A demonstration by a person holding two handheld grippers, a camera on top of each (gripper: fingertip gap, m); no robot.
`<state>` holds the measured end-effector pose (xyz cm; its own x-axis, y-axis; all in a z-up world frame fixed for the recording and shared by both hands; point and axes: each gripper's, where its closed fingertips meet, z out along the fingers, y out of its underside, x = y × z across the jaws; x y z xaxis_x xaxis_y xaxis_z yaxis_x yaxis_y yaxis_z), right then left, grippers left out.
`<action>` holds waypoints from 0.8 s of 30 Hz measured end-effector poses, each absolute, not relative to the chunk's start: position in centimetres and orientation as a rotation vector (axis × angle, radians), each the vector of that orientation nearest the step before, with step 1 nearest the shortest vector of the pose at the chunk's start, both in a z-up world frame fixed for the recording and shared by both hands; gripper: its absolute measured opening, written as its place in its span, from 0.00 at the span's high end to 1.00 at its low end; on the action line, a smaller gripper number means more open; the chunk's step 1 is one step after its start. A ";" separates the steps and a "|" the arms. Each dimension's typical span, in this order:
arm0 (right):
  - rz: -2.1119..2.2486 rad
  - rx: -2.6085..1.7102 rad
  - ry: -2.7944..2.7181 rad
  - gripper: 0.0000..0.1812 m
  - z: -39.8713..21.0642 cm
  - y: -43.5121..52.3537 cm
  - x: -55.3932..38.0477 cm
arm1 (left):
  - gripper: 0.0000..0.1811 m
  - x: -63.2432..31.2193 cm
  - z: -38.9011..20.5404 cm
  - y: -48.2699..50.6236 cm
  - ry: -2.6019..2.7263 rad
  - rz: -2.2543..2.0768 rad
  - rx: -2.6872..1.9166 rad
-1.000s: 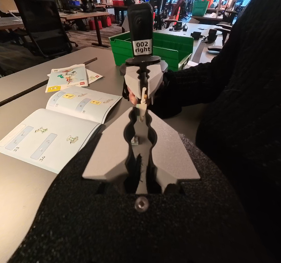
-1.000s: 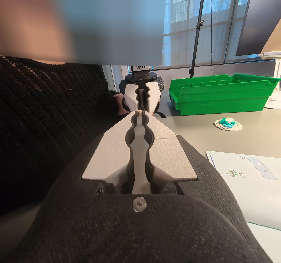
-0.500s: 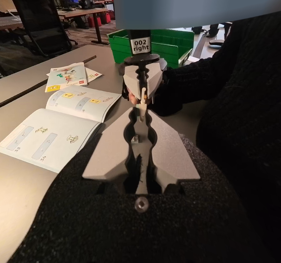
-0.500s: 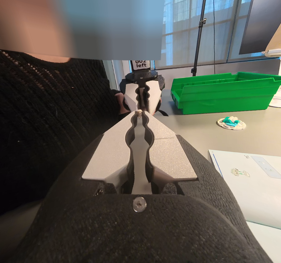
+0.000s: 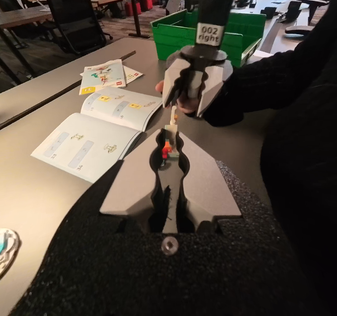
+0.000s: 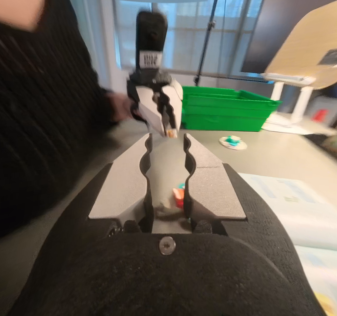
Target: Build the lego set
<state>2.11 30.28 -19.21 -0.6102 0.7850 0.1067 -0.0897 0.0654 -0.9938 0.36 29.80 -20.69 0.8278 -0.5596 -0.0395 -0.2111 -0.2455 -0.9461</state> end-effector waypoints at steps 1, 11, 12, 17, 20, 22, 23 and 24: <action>1.528 -0.673 -1.689 0.81 -19.6 30.3 1.9 | 0.95 0.1 -20.7 29.8 0.586 -0.360 -1.829; 1.312 -0.650 -1.736 0.89 -21.0 29.9 0.8 | 0.95 -0.2 -22.3 29.6 0.802 -0.090 -1.854; 1.300 -0.652 -1.748 0.90 -21.2 29.9 0.8 | 0.95 -0.1 -22.3 29.6 0.806 -0.091 -1.851; 1.316 -0.657 -1.783 0.97 -21.5 29.7 1.0 | 0.95 0.2 -22.4 29.5 0.818 -0.120 -1.849; 1.404 -0.710 -1.798 0.97 -21.5 29.5 1.2 | 0.95 0.4 -22.4 29.4 0.814 -0.155 -1.850; 1.524 -0.794 -1.776 0.98 -21.1 29.6 1.1 | 0.94 0.3 -21.8 29.5 0.790 -0.159 -1.817; 1.601 -0.852 -1.742 0.98 -20.7 29.8 1.0 | 0.91 0.1 -21.4 29.5 0.784 -0.135 -1.788; 1.677 -0.914 -1.705 0.98 -20.4 30.1 0.8 | 0.86 -0.1 -21.1 29.6 0.790 -0.091 -1.759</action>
<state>0.81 30.05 -20.37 -0.6018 0.7961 -0.0639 0.0769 -0.0219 -0.9968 -0.06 29.63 -21.07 0.7703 -0.5487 -0.3248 -0.4601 -0.1255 -0.8790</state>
